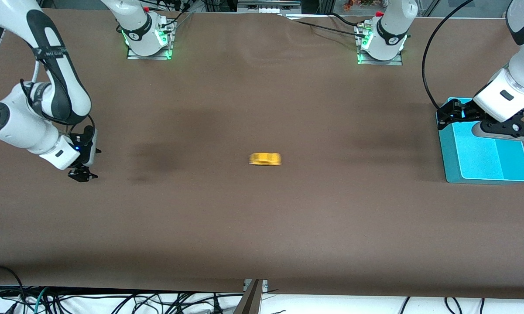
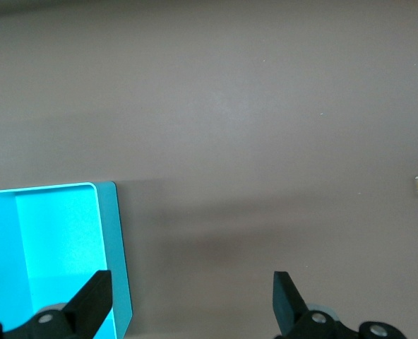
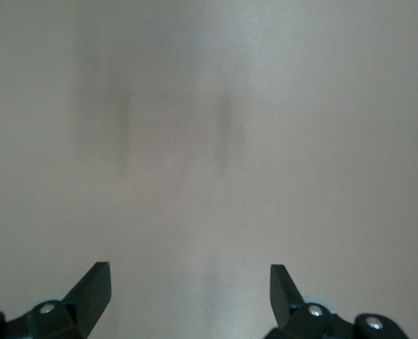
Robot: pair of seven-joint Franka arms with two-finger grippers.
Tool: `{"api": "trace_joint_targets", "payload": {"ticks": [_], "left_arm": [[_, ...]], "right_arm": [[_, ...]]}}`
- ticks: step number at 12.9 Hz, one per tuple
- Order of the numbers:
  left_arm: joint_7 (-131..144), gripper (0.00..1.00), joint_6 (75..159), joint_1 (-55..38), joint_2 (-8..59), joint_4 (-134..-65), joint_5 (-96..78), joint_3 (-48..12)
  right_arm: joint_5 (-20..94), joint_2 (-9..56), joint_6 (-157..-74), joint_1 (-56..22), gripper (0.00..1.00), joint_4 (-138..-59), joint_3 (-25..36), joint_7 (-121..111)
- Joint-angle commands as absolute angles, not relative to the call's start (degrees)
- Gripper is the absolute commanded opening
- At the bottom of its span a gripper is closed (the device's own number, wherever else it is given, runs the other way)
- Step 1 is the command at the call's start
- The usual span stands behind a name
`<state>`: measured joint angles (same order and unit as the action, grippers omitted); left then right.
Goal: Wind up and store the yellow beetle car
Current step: 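Raise the right gripper to rest while the left gripper lowers toward the car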
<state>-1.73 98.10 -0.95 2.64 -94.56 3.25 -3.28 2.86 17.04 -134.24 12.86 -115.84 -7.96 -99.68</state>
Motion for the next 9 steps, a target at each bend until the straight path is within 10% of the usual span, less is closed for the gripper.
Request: {"api": "trace_joint_targets", "payload": {"ticks": [1, 9], "left_arm": [[-1.5, 1.0, 97.4, -1.3, 2.9, -93.5, 3.4, -3.1], [-1.6, 1.0, 97.4, -1.3, 2.9, -93.5, 3.4, -3.1]], "right_arm": [[3.4, 12.0, -128.9, 13.2, 0.99, -115.2, -8.7, -94.4], [3.3, -0.5, -117.8, 12.7, 0.99, -114.3, -9.1, -80.1]]}}
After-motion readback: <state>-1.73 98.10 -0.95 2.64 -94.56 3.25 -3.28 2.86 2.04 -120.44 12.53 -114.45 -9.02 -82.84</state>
